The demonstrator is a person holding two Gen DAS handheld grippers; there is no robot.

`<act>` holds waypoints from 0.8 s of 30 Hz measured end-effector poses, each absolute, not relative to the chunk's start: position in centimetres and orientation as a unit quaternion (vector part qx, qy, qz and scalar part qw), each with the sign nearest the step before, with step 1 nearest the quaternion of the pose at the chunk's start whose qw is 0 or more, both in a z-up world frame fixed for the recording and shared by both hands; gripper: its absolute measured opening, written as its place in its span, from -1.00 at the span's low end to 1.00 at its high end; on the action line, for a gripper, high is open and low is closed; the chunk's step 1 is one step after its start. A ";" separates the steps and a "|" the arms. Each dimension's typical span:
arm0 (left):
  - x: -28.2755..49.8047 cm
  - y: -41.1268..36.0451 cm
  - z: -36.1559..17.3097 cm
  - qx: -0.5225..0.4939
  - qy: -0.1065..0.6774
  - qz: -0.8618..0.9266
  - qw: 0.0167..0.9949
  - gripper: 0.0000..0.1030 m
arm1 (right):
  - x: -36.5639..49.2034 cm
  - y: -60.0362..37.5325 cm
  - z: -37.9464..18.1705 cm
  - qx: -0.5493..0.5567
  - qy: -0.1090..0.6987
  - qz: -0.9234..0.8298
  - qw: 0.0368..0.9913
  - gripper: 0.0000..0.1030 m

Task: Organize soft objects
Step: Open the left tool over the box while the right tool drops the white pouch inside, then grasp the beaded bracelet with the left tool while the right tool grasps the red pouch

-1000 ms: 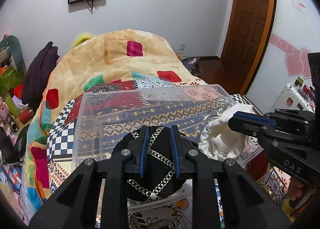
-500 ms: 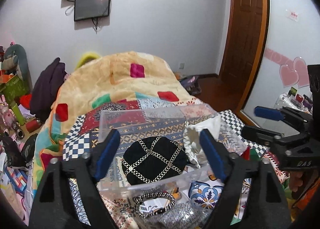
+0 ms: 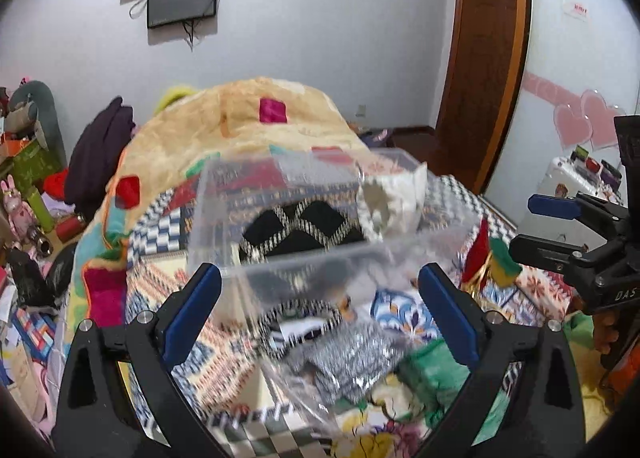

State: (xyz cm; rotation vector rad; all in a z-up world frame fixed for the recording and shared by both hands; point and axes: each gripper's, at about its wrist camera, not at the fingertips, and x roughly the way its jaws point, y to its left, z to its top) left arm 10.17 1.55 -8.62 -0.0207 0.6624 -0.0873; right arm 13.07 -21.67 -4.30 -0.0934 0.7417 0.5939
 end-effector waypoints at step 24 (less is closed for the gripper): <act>10.9 2.3 -13.8 -0.009 0.384 -0.056 0.922 -0.23 | 14.5 -21.6 -9.5 -0.004 0.441 0.291 0.849 -0.09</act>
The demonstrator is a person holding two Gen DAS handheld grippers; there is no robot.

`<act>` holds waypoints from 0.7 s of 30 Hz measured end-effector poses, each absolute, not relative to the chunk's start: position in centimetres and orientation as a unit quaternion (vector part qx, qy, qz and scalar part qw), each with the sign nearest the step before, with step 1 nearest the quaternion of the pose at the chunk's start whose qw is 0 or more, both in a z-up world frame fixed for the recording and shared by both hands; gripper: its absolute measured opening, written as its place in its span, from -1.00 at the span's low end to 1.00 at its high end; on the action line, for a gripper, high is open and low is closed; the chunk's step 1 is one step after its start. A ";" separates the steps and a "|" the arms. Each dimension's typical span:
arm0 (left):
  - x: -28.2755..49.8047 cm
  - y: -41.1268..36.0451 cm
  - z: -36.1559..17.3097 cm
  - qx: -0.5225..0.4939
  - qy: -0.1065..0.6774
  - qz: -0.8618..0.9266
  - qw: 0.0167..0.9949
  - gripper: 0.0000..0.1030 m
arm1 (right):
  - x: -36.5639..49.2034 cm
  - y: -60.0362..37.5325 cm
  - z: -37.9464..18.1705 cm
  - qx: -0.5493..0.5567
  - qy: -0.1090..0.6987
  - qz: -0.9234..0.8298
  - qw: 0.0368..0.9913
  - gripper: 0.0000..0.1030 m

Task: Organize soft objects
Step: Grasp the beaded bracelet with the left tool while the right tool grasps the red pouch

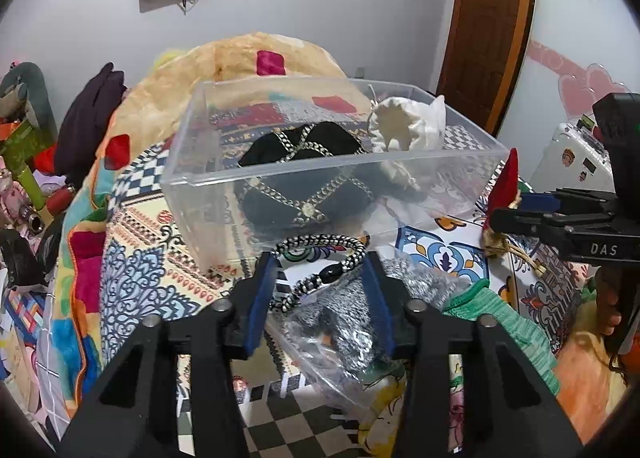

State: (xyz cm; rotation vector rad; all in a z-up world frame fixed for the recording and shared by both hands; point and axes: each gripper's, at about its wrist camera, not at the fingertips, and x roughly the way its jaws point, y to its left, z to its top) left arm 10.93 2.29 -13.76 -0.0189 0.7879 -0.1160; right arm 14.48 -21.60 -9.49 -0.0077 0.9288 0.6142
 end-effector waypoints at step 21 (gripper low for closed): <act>9.1 2.6 -12.5 -0.039 0.369 -0.076 0.925 -0.85 | 11.9 -21.7 -6.9 0.000 0.398 0.329 0.857 -0.64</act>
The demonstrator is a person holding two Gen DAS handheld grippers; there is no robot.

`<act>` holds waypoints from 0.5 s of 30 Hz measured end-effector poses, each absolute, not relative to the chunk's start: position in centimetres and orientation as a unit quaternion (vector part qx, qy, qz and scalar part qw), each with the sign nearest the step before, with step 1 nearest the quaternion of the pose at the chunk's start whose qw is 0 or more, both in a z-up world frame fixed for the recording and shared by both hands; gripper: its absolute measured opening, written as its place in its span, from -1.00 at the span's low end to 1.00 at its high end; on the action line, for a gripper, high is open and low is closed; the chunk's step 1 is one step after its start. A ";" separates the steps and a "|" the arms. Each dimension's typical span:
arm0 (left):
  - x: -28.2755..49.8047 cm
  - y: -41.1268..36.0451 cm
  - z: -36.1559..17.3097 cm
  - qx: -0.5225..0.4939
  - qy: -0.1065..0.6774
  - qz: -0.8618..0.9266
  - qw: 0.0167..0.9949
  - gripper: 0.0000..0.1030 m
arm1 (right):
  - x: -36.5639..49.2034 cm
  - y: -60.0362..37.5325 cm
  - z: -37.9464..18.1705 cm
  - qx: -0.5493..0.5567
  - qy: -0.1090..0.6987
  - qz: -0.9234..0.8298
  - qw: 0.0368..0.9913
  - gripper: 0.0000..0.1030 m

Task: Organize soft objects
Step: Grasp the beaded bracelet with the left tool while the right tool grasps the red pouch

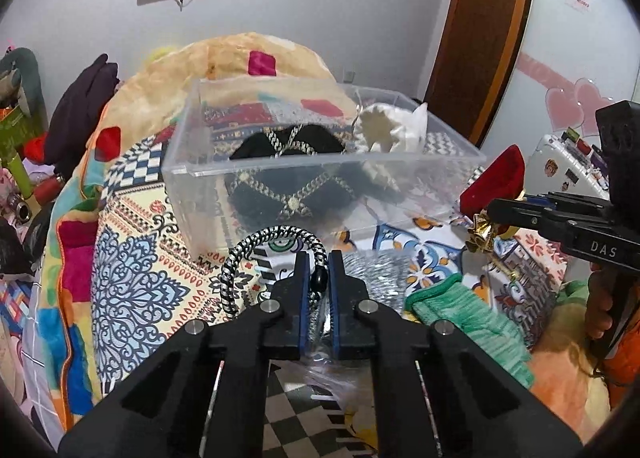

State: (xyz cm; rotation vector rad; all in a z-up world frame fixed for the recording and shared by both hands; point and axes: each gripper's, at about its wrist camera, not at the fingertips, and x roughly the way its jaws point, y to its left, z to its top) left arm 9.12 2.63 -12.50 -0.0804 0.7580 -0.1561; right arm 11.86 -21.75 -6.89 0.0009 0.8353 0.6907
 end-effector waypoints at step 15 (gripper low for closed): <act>8.4 2.1 -8.0 -0.029 0.304 -0.086 0.948 -0.85 | 11.9 -21.5 -2.7 0.016 0.338 0.349 0.874 -0.64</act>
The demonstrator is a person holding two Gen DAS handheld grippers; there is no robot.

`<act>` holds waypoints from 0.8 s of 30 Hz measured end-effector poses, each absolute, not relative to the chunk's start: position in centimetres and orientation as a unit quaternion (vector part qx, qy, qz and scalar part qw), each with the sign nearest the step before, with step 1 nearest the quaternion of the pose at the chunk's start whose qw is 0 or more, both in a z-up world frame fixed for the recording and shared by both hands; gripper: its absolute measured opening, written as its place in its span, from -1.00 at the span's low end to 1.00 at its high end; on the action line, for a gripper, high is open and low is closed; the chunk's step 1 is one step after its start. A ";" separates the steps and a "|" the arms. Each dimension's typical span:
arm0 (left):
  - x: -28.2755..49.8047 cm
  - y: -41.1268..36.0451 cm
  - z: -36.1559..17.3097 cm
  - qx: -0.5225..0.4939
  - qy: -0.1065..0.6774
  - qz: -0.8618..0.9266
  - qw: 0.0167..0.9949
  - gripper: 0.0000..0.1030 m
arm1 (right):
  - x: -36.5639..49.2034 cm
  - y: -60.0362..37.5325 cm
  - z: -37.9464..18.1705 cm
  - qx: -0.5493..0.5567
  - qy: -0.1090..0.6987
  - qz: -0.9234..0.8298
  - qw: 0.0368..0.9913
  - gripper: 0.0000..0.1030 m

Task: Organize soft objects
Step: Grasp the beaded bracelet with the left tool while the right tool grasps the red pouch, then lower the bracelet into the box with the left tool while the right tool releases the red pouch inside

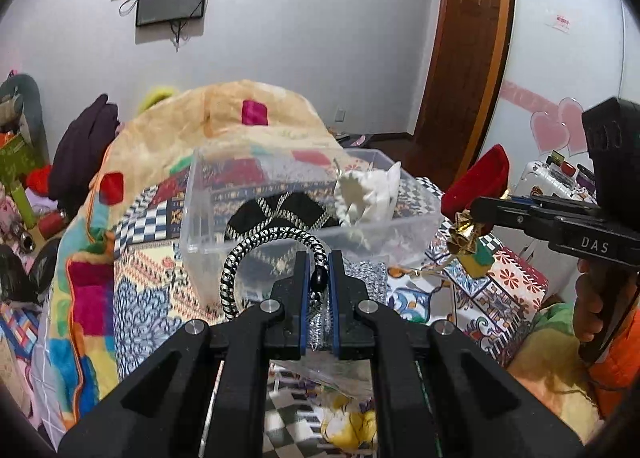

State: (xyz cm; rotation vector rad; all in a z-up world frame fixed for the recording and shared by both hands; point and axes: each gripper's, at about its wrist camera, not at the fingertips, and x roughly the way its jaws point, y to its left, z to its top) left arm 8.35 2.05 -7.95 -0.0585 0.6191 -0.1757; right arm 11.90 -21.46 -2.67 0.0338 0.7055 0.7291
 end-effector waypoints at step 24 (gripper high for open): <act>17.4 1.1 -8.9 -0.015 0.348 -0.104 0.932 -0.81 | 18.4 -16.9 -2.8 0.022 0.352 0.356 0.866 -0.64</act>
